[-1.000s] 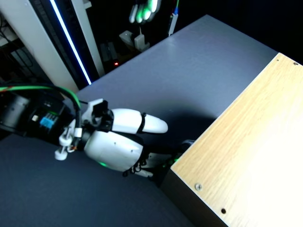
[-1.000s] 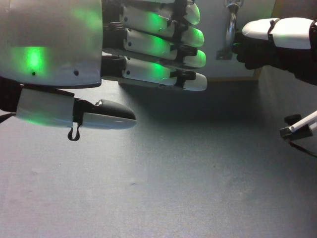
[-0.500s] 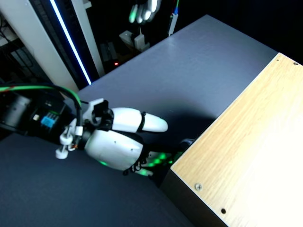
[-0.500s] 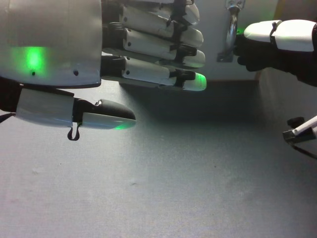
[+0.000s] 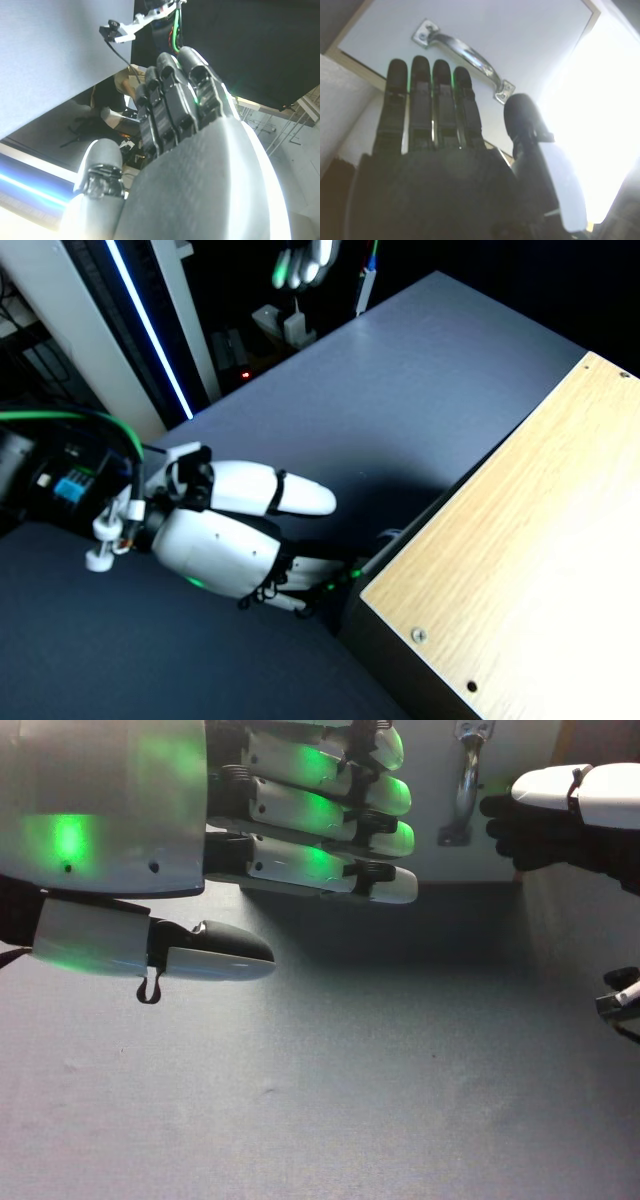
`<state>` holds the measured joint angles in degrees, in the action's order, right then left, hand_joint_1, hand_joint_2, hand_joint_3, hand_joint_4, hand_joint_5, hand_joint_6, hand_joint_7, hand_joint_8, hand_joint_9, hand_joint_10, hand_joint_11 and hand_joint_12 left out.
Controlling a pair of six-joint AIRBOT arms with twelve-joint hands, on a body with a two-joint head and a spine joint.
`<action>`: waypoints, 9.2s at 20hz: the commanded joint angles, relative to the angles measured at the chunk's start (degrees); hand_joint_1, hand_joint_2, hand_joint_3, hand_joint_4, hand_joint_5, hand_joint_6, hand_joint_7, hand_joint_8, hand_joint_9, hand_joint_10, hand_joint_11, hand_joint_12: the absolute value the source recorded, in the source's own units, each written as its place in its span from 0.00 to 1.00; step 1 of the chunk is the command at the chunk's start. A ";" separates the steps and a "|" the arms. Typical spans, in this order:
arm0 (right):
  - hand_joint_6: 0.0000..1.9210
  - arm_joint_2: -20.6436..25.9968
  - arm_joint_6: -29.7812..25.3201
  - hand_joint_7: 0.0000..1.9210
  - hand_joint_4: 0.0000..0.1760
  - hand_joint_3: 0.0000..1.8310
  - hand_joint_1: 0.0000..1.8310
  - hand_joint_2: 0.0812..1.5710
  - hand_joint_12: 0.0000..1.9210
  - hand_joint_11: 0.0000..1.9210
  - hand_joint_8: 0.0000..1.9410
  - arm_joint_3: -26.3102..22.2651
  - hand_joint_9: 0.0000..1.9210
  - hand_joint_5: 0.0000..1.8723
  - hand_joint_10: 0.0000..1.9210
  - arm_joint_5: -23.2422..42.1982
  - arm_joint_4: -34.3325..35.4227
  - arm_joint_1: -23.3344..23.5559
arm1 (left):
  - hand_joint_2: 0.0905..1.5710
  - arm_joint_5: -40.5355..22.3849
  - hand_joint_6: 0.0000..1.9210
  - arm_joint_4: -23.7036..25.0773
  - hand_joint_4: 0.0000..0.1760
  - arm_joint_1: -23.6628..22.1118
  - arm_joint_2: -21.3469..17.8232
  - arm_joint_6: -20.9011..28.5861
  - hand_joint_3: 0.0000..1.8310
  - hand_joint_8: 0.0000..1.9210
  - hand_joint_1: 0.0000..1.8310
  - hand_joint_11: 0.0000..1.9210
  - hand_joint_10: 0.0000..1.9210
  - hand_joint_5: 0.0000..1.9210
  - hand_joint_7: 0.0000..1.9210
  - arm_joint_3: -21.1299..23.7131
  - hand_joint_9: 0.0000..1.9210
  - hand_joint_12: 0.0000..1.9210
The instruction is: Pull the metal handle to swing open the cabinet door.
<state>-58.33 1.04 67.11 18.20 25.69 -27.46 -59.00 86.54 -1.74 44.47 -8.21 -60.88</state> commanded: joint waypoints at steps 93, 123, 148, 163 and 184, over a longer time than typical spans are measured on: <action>0.00 10.74 7.80 0.20 0.00 0.04 0.00 1.00 0.46 0.00 0.00 -3.07 0.19 0.19 0.00 11.62 -6.59 -1.21 | 1.00 -1.26 0.00 -5.34 0.00 -0.60 -0.42 -0.51 0.03 0.00 0.00 0.02 0.00 0.21 0.22 -0.05 0.20 0.41; 0.00 10.41 5.64 0.20 0.00 0.03 0.00 1.00 0.46 0.00 0.00 -6.44 0.19 0.19 0.00 10.09 -6.57 -2.42 | 1.00 -1.26 0.00 -5.34 0.00 -0.60 -0.42 -0.51 0.03 0.00 0.00 0.02 0.00 0.21 0.21 -0.05 0.19 0.39; 0.00 12.81 -7.47 0.19 0.00 0.04 0.00 1.00 0.46 0.00 0.00 -14.67 0.18 0.19 0.00 10.22 -9.53 -4.96 | 1.00 -1.26 0.00 -5.34 0.00 -0.60 -0.42 -0.51 0.03 0.00 0.00 0.02 0.00 0.21 0.22 -0.05 0.20 0.40; 0.00 13.84 -7.72 0.20 0.00 0.04 0.00 1.00 0.45 0.00 0.00 -16.08 0.19 0.19 0.00 11.64 -9.78 -4.78 | 1.00 -1.26 0.00 -5.34 0.00 -0.60 -0.42 -0.51 0.04 0.00 0.00 0.02 0.00 0.21 0.22 -0.05 0.20 0.40; 0.00 12.57 -9.64 0.20 0.00 0.03 0.00 1.00 0.47 0.00 0.00 -19.82 0.19 0.20 0.00 11.63 -9.14 -4.12 | 1.00 -1.26 0.00 -5.34 0.00 -0.60 -0.42 -0.51 0.03 0.00 0.00 0.02 0.00 0.21 0.22 -0.05 0.21 0.40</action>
<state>-46.02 -7.81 47.24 23.51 16.75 -31.92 -58.96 86.56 -1.74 44.47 -8.21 -60.88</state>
